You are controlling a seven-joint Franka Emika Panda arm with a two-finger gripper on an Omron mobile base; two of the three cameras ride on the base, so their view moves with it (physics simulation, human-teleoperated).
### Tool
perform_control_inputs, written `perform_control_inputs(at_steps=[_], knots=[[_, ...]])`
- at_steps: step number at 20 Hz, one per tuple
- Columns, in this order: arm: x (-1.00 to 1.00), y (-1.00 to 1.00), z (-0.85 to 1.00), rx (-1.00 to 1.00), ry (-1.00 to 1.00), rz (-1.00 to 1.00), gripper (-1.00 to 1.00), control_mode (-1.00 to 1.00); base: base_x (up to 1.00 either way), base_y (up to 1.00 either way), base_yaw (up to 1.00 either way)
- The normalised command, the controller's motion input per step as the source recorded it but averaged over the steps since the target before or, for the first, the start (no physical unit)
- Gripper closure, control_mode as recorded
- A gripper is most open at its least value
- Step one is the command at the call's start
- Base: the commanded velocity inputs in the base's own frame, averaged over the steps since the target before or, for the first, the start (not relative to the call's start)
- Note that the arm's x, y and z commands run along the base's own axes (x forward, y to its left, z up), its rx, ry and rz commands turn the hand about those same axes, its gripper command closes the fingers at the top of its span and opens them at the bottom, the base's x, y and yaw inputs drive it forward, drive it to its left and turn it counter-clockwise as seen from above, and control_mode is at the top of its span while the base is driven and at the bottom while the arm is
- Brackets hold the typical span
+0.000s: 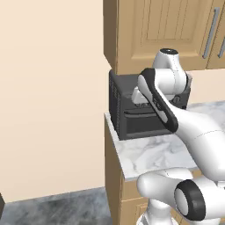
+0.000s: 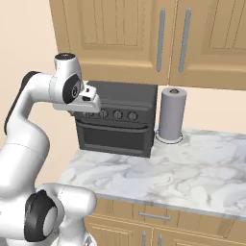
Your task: Navigate to the stove.
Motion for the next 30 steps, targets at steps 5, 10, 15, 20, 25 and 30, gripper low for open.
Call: perform_control_inputs(at_steps=[5, 10, 15, 20, 25, 30], knots=[[0.00, 0.00, 0.00, 0.00, 0.00, 0.00, -1.00, 1.00, -0.15, -0.01, -0.05], [0.00, 0.00, 0.00, 0.00, 0.00, 0.00, -1.00, 1.00, -0.37, -0.01, -0.65], [0.00, 0.00, 0.00, 0.00, 0.00, 0.00, -1.00, 1.00, -0.23, 0.00, -0.91], [0.00, 0.00, 0.00, 0.00, 0.00, 0.00, -1.00, 1.00, -0.06, -0.14, -0.89], [0.00, 0.00, 0.00, 0.00, 0.00, 0.00, -1.00, 1.00, 0.31, -0.71, -0.64], [0.00, 0.00, 0.00, 0.00, 0.00, 0.00, -1.00, 1.00, 0.97, -1.00, -0.14]])
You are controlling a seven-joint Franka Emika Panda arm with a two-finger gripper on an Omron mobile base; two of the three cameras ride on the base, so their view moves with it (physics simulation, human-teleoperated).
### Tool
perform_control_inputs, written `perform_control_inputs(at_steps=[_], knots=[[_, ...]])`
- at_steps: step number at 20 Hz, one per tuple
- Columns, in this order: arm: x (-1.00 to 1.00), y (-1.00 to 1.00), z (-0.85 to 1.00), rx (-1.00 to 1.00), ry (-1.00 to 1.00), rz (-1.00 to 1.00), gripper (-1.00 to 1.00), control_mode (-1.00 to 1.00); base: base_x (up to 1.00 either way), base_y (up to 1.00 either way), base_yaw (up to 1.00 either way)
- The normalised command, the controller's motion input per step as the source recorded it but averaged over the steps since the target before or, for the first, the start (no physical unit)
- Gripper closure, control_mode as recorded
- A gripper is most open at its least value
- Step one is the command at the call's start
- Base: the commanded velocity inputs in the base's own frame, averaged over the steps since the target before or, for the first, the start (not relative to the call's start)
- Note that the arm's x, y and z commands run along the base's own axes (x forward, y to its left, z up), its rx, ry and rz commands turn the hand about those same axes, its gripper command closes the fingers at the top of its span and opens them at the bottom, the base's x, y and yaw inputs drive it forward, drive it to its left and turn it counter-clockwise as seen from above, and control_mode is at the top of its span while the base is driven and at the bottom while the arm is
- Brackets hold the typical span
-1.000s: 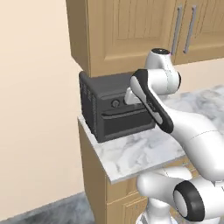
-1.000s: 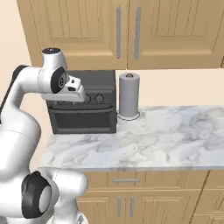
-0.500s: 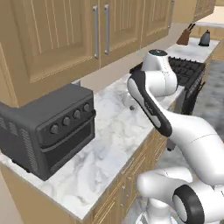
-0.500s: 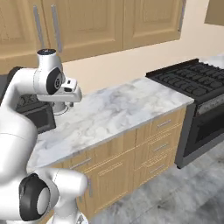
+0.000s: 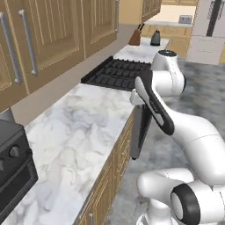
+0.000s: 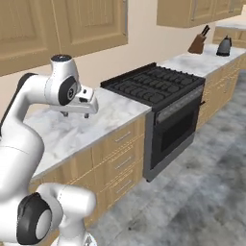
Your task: Navigate to the stove.
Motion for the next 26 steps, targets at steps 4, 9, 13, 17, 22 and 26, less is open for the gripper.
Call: perform_control_inputs(at_steps=[4, 9, 13, 17, 22, 26], knots=[[0.00, 0.00, 0.00, 0.00, 0.00, 0.00, -1.00, 1.00, 1.00, -1.00, 0.06], [0.00, 0.00, 0.00, 0.00, 0.00, 0.00, -1.00, 1.00, 0.88, -0.96, 0.35], [0.00, 0.00, 0.00, 0.00, 0.00, 0.00, -1.00, 1.00, 0.58, -1.00, 0.44], [0.00, 0.00, 0.00, 0.00, 0.00, 0.00, -1.00, 1.00, 0.58, -0.97, 0.46], [0.00, 0.00, 0.00, 0.00, 0.00, 0.00, -1.00, 1.00, 0.55, -0.98, 0.46], [0.00, 0.00, 0.00, 0.00, 0.00, 0.00, -1.00, 1.00, 0.55, -0.97, 0.46]])
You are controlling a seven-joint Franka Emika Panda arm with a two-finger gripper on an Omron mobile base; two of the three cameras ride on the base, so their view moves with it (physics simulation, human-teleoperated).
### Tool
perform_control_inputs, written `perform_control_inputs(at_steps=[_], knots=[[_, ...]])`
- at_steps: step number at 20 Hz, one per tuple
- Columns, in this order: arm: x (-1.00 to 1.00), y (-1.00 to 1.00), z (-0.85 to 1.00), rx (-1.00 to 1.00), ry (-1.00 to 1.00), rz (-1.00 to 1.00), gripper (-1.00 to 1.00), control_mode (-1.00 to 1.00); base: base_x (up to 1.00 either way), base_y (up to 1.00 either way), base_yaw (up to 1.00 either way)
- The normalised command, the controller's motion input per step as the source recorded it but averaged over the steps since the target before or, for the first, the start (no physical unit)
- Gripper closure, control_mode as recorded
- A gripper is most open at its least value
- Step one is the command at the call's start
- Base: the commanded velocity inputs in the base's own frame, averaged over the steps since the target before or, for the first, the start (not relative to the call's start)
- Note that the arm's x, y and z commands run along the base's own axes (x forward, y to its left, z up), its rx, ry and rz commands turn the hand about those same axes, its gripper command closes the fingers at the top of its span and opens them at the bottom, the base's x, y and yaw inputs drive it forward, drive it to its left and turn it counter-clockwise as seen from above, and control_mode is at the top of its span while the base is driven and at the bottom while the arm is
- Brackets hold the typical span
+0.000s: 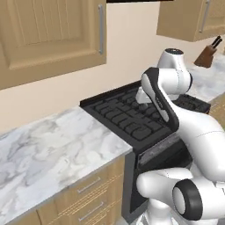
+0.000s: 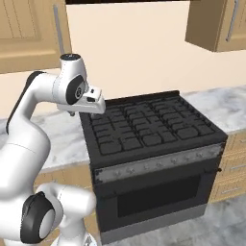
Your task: Navigate to the stove.
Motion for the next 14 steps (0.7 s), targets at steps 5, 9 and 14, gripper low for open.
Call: perform_control_inputs(at_steps=[5, 9, 14], knots=[[0.00, 0.00, 0.00, 0.00, 0.00, 0.00, -1.00, 1.00, 0.67, -0.96, 0.44], [0.00, 0.00, 0.00, 0.00, 0.00, 0.00, -1.00, 1.00, 0.67, -1.00, 0.40], [0.00, 0.00, 0.00, 0.00, 0.00, 0.00, -1.00, 1.00, 0.68, -0.95, 0.38]])
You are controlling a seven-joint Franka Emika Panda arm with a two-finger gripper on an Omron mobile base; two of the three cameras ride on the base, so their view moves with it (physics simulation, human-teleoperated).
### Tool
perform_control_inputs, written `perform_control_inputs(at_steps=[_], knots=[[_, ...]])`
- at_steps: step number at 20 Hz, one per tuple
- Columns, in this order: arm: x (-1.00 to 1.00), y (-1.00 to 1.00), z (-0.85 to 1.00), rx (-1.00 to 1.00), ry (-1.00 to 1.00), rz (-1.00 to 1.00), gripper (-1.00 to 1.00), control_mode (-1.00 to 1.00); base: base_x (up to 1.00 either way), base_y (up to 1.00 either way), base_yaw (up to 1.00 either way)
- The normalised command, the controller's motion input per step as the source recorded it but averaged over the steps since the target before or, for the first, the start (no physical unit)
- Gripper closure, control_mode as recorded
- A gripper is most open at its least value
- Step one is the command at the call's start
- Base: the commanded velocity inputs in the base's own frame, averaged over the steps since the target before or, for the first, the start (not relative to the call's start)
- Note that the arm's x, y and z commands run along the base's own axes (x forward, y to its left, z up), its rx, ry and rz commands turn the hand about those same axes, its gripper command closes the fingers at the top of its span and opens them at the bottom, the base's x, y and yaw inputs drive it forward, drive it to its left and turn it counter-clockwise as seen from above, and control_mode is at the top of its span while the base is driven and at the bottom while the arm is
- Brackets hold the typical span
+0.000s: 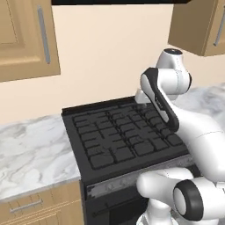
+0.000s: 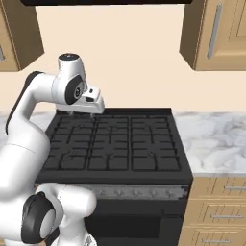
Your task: Navigate to the stove.
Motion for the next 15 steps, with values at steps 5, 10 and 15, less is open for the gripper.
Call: perform_control_inputs(at_steps=[5, 10, 15], knots=[[0.00, 0.00, 0.00, 0.00, 0.00, 0.00, -1.00, 1.00, 0.60, -0.66, 0.27], [0.00, 0.00, 0.00, 0.00, 0.00, 0.00, -1.00, 1.00, 0.35, -0.13, 0.13], [0.00, 0.00, 0.00, 0.00, 0.00, 0.00, -1.00, 1.00, 0.32, -0.06, 0.09]])
